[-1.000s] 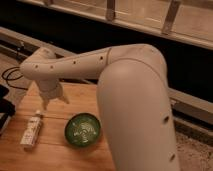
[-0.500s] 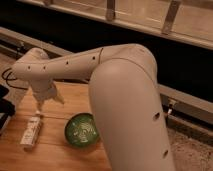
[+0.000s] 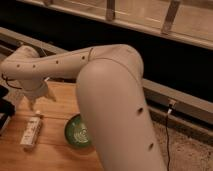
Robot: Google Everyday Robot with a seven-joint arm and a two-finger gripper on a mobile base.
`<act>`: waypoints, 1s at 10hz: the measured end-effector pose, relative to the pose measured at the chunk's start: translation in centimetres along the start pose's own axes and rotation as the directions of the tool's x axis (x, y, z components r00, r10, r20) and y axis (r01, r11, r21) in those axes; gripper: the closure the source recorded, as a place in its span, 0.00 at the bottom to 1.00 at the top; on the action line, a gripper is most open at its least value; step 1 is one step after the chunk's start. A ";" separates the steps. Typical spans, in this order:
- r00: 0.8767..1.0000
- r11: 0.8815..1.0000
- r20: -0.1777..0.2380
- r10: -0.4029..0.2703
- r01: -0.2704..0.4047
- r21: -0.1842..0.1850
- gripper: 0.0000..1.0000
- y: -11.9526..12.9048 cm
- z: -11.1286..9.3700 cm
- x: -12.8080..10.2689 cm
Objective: Place the bottle in the ceramic bowl
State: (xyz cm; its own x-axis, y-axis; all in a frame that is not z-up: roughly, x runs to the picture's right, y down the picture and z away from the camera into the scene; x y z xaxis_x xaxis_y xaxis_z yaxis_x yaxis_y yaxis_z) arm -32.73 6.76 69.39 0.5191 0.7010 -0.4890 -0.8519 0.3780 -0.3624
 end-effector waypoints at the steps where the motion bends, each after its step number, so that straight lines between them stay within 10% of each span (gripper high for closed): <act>1: 1.000 1.000 0.010 -0.028 0.028 0.001 0.35 1.7 0.0 -1.1; 5: 0.997 0.998 0.066 -0.034 0.030 0.054 0.35 9.1 2.9 -4.4; 10: 0.997 0.998 0.073 0.025 -0.030 0.064 0.35 8.6 5.1 -4.7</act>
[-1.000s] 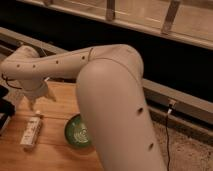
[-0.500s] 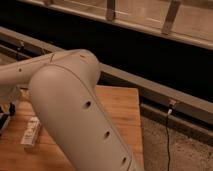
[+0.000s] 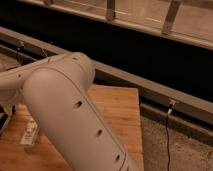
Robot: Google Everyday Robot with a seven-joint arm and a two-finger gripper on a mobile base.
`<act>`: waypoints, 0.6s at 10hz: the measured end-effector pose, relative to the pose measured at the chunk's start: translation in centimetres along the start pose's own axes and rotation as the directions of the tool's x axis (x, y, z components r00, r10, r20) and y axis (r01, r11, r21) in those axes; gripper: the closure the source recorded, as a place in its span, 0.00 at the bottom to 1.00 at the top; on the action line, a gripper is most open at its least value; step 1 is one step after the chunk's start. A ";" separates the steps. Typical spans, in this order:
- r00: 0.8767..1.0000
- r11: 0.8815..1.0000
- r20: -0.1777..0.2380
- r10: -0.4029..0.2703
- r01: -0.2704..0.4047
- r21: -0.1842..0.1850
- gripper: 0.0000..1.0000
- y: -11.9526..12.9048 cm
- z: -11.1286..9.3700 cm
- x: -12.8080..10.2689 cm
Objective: Place the bottle in the ceramic bowl
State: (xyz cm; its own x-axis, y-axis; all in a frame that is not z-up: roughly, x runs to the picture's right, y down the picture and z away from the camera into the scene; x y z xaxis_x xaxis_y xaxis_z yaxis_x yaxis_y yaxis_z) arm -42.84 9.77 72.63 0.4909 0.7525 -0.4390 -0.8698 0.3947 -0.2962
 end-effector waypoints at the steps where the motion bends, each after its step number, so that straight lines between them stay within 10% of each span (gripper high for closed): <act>1: 1.000 1.000 -0.001 -0.001 0.001 -0.002 0.35 0.1 0.0 0.0; 6: 0.991 0.997 -0.104 0.081 -0.081 0.006 0.35 -3.0 4.1 2.6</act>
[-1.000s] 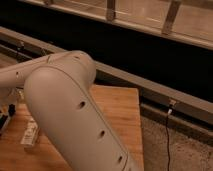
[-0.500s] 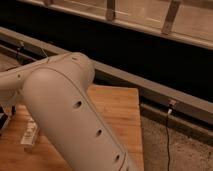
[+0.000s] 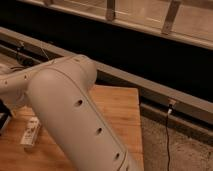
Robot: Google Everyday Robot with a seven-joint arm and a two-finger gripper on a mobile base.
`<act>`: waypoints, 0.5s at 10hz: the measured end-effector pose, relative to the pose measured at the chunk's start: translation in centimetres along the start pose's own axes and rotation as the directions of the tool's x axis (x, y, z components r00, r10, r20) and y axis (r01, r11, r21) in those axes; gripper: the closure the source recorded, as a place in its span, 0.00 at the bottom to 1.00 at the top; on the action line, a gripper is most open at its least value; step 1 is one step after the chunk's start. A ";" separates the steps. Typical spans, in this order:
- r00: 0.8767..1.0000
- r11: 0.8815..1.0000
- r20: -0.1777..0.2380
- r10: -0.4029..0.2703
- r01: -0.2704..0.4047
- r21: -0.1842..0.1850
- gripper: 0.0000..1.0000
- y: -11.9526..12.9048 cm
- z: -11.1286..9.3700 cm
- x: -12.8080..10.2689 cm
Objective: Place the bottle in the ceramic bowl
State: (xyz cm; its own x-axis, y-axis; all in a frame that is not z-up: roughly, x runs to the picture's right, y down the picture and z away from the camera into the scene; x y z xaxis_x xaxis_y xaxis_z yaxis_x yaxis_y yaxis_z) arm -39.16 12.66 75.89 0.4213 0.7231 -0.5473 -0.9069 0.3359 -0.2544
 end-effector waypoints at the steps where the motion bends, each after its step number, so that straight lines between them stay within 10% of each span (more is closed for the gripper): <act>1: 0.999 0.999 -0.026 0.030 -0.030 -0.021 0.35 -0.9 1.7 0.6; 5: 0.994 0.994 -0.086 0.061 -0.069 -0.089 0.35 -0.3 4.5 1.2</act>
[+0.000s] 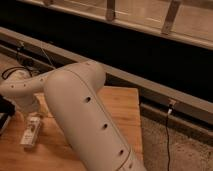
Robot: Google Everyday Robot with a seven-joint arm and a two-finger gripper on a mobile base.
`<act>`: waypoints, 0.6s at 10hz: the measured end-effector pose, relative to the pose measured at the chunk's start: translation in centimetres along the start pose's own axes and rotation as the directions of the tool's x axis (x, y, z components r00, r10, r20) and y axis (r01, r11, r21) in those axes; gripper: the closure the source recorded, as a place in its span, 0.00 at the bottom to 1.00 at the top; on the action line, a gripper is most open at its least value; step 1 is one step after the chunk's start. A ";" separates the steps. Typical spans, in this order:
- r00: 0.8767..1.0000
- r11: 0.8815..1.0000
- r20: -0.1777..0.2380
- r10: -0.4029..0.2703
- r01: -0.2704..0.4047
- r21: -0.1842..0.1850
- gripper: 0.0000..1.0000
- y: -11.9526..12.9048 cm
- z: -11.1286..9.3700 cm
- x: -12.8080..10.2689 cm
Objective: Place the bottle in the ceramic bowl
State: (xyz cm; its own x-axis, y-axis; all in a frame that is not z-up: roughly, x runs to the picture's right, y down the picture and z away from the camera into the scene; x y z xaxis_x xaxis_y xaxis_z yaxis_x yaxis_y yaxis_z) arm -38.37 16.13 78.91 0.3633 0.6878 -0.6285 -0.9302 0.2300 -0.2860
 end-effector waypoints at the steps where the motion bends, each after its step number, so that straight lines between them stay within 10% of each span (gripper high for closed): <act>1: 1.000 1.000 -0.007 -0.001 0.001 -0.009 0.35 0.4 0.3 0.0; 6: 0.995 1.000 -0.096 -0.012 0.011 -0.009 0.35 2.1 4.1 0.6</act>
State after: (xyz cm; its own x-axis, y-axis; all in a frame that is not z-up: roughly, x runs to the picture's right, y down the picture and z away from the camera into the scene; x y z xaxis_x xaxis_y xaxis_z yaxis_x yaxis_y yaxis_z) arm -40.33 19.86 80.92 0.3778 0.6158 -0.6914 -0.9256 0.2319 -0.2992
